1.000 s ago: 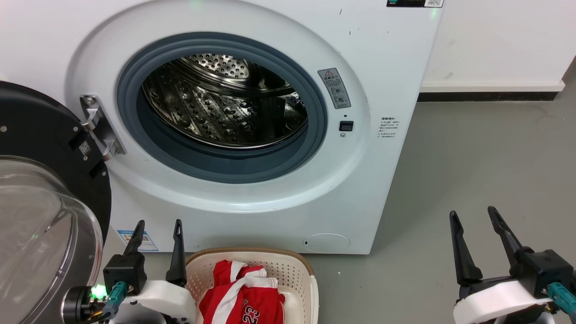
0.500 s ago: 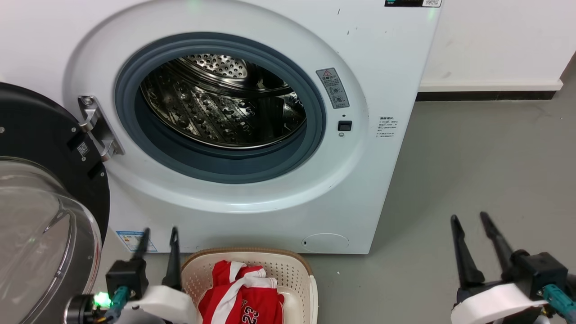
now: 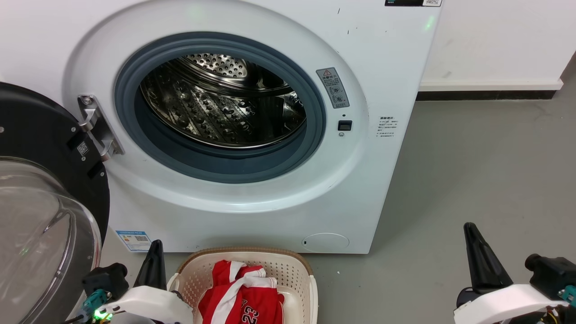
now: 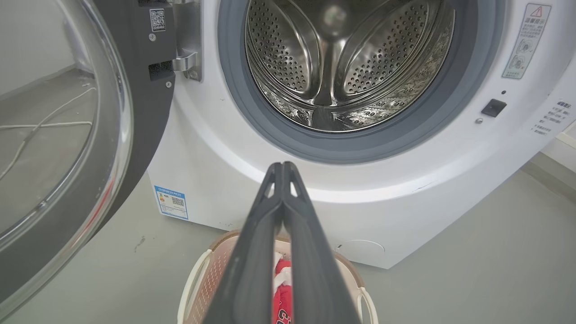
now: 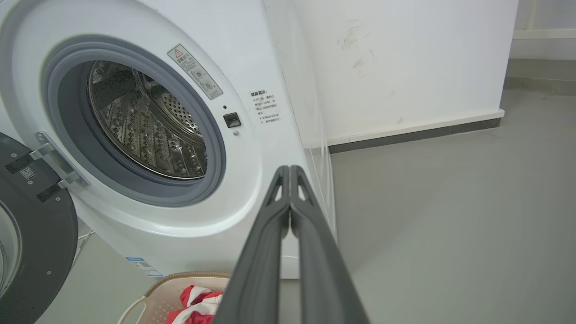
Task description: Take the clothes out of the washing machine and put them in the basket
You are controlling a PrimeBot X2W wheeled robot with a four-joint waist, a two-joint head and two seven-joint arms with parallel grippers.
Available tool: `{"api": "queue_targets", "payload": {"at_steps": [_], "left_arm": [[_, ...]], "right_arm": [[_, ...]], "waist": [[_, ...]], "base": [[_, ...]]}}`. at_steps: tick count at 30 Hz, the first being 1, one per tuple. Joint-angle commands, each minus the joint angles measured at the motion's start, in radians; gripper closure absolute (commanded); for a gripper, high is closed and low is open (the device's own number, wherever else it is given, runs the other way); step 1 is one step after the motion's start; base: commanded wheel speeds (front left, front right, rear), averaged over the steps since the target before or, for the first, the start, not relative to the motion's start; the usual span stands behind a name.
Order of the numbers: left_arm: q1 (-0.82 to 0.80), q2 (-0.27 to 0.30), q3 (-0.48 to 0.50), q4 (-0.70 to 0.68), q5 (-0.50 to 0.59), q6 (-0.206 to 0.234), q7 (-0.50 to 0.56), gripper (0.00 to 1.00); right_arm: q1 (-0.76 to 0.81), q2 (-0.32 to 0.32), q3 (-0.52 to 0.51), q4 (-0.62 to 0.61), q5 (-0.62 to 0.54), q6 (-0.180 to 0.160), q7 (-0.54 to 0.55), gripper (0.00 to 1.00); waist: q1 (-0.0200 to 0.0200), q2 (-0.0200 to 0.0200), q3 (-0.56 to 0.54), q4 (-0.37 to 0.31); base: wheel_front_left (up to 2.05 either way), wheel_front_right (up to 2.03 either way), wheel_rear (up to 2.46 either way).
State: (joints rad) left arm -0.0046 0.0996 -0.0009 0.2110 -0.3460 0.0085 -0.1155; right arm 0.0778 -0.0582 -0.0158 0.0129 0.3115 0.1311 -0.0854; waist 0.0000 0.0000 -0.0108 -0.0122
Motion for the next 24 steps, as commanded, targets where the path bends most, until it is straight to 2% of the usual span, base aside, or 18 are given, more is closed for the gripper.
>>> {"api": "queue_targets", "payload": {"at_steps": [1, 24], "left_arm": [[-0.031, 0.002, 0.006, -0.015, -0.045, -0.006, 0.005, 1.00], [-0.055, -0.014, 0.037, -0.004, -0.417, -0.047, 0.071, 1.00]], "right_arm": [[-0.038, -0.009, 0.001, -0.005, 0.051, 0.000, 0.004, 1.00], [-0.085, -0.023, -0.005, 0.065, 0.453, 0.000, 0.044, 1.00]], "waist": [[0.0000, 0.0000, 0.000, 0.000], [0.0000, 0.0000, 0.003, 0.003]], "base": [[0.00, 0.00, 0.00], [0.00, 0.00, 0.00]]}}
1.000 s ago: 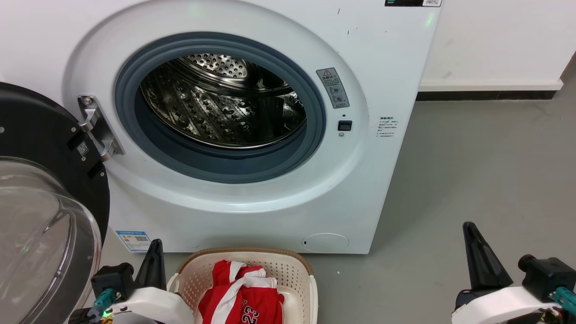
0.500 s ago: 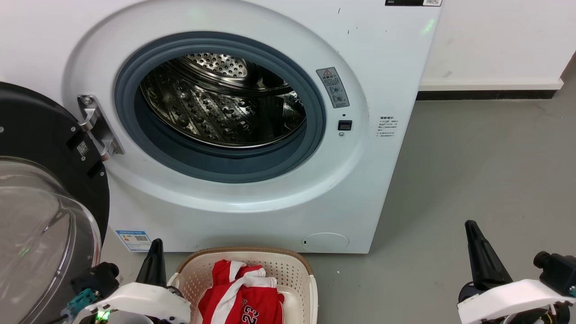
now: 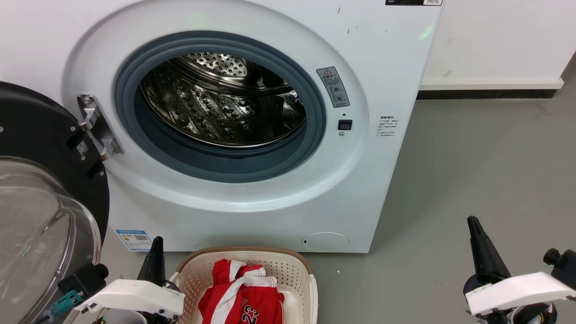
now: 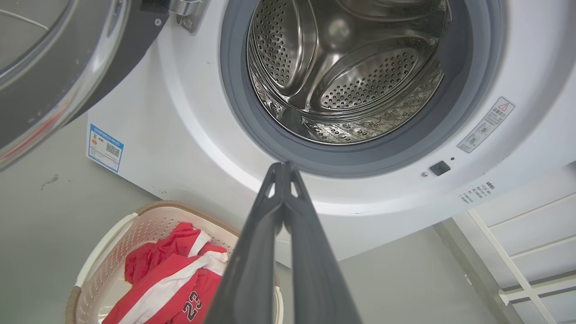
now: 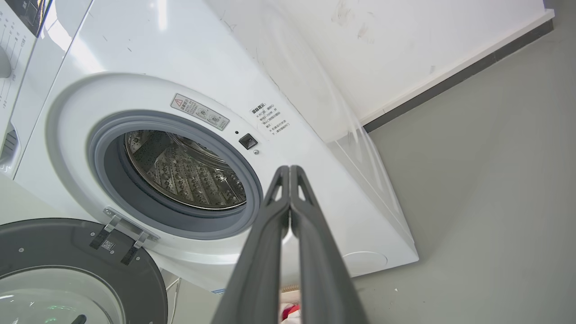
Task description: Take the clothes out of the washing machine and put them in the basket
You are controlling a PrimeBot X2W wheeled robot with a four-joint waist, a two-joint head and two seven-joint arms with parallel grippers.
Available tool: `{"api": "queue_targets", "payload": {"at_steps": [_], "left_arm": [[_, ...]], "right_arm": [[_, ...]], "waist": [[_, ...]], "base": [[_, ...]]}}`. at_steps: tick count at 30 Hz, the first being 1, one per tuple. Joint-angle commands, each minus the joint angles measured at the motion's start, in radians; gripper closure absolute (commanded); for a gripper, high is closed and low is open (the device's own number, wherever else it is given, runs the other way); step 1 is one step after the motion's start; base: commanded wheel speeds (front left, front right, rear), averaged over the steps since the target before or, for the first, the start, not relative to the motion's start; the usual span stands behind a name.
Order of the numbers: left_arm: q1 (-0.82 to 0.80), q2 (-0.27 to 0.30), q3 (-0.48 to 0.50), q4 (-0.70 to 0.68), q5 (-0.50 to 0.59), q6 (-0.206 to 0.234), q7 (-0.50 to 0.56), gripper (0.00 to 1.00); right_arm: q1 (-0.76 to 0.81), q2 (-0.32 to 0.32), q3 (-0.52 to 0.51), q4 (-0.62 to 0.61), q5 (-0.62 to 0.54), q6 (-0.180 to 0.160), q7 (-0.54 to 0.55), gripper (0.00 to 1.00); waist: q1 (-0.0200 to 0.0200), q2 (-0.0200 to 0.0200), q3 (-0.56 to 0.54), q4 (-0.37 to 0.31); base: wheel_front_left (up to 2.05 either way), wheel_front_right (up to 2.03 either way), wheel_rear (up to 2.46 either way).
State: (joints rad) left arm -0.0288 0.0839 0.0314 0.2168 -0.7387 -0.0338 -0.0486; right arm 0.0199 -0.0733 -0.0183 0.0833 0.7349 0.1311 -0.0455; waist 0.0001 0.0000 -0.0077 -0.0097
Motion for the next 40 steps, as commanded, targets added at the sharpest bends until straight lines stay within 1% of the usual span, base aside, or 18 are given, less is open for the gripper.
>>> {"api": "queue_targets", "payload": {"at_steps": [1, 12, 40], "left_arm": [[-0.031, 0.002, 0.006, -0.009, -0.039, -0.006, 0.007, 1.00], [-0.042, -0.005, 0.020, -0.003, -0.185, -0.022, 0.035, 1.00], [-0.062, -0.017, 0.049, 0.011, -0.485, -0.058, 0.091, 1.00]], "right_arm": [[-0.029, -0.008, -0.003, -0.003, 0.044, 0.000, 0.005, 1.00], [-0.047, -0.011, -0.009, 0.025, 0.199, 0.000, 0.024, 1.00], [-0.085, -0.012, -0.027, 0.084, 0.512, 0.000, 0.067, 1.00]], "waist": [[0.0000, 0.0000, 0.000, 0.000], [-0.0001, 0.0000, 0.002, 0.001], [-0.0001, 0.0000, 0.005, 0.004]], "base": [[0.00, 0.00, 0.00], [0.00, 0.00, 0.00], [0.00, 0.00, 0.00]]}}
